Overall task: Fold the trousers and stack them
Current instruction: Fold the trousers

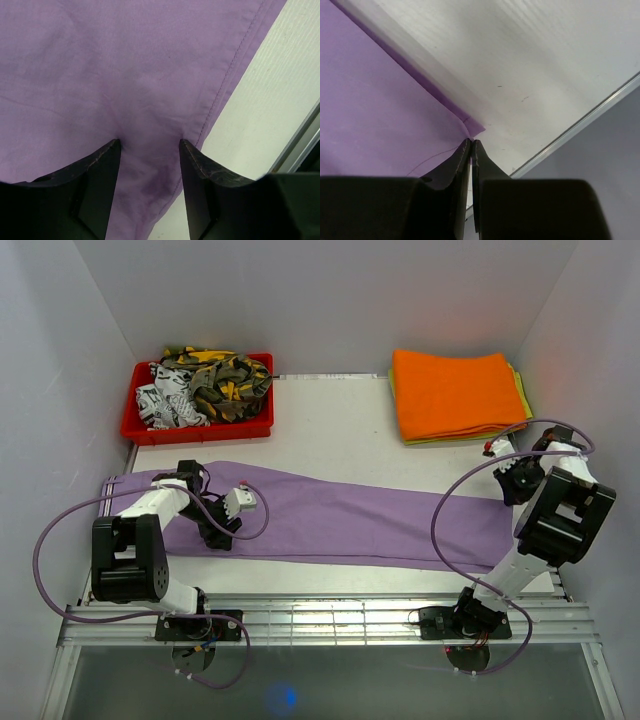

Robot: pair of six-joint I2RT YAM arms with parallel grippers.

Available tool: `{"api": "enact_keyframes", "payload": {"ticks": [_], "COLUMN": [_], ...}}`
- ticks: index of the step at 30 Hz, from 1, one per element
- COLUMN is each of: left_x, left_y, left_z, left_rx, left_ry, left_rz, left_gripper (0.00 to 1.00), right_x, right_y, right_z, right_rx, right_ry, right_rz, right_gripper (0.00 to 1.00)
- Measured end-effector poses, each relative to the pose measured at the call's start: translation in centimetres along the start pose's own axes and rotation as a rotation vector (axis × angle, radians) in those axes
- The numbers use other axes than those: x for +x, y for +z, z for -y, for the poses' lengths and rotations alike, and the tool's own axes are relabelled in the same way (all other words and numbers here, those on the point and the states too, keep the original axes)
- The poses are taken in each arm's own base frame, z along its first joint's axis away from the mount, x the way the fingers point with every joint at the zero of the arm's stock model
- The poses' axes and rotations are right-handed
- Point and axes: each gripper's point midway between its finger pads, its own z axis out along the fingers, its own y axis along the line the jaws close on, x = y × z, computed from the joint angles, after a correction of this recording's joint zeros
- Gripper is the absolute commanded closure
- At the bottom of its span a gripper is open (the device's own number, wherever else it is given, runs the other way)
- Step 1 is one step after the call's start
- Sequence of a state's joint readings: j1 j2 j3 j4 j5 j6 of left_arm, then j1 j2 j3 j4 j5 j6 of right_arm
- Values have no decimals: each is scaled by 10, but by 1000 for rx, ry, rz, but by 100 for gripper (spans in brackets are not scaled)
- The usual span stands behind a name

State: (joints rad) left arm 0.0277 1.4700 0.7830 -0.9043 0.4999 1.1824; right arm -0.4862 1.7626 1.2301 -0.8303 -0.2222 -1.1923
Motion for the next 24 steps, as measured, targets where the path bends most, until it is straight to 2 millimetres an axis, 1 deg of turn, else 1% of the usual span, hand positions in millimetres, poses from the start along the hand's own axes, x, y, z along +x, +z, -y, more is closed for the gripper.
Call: {"api": "enact_keyframes", "payload": {"ticks": [4,6,7,8,9,10,11,12,13,14,15,16,17,18,19,20,21,22,24], "left_x": [0,0,0,0,0,0,-1,-1,-3,-10,-18,-33,-52,-73,-100,-119,-144,-163,-190], "left_y": [0,0,0,0,0,0,-1,-2,-4,-8,-12,-18,-24,-31,-38,-42,-46,-46,-38], "left_z": [-1,-2,-3,-3,-4,-3,-3,-1,0,1,0,-3,-6,-7,-7,-4,4,14,40], "left_rx": [-4,-8,-11,-13,-13,-13,-9,-2,6,9,6,-8,-27,-47,-73,-86,-97,-98,-61], "left_ry": [1,4,6,9,9,10,11,8,4,2,7,20,44,73,107,133,169,192,220], "left_rz": [-4,-5,-6,-6,-7,-7,-7,-10,-13,-12,-8,4,23,45,77,103,138,164,206], "left_gripper": [43,48,48,48,45,42,39,37,37,37,38,39,40,40,42,42,42,42,45], "right_x": [-2,-1,0,0,0,1,1,3,4,4,4,2,0,-5,-11,-18,-26,-33,-43], "right_y": [5,8,9,10,11,13,15,15,16,15,13,11,6,1,-7,-16,-27,-37,-53], "right_z": [10,12,13,14,14,14,13,13,13,11,10,10,9,7,6,5,2,-1,-15], "right_rx": [53,70,73,76,77,75,72,74,74,69,62,56,47,37,28,20,13,9,-11], "right_ry": [-1,5,7,8,9,9,11,18,17,18,19,20,23,25,23,20,15,8,0], "right_rz": [-1,-8,-14,-19,-24,-32,-41,-53,-62,-67,-69,-65,-60,-49,-30,-9,17,41,74], "right_gripper": [92,92,92,92,92,74,61,41,31,30,30,30,31,36,39,42,48,51,56]}}
